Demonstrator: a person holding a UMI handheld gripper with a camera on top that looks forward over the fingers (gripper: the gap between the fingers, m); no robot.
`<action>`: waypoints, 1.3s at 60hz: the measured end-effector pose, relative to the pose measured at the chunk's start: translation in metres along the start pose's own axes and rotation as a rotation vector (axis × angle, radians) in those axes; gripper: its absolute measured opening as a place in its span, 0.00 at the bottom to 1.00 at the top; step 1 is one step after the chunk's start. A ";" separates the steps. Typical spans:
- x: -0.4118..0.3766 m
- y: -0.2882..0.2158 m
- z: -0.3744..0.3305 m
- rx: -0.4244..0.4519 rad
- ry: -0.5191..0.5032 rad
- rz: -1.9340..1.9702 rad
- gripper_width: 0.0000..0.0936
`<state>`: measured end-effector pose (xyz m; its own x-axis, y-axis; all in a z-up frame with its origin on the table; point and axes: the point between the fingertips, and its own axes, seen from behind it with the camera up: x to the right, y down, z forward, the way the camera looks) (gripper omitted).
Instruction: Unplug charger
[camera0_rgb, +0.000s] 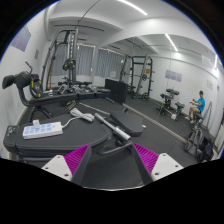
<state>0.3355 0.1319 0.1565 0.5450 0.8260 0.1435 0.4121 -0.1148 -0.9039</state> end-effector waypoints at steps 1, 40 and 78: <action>0.000 0.000 0.001 -0.001 0.001 -0.002 0.91; -0.114 0.001 0.098 0.012 -0.180 -0.054 0.92; -0.386 0.011 0.089 0.037 -0.566 -0.094 0.91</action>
<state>0.0649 -0.1393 0.0557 0.0273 0.9996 -0.0046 0.4087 -0.0154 -0.9125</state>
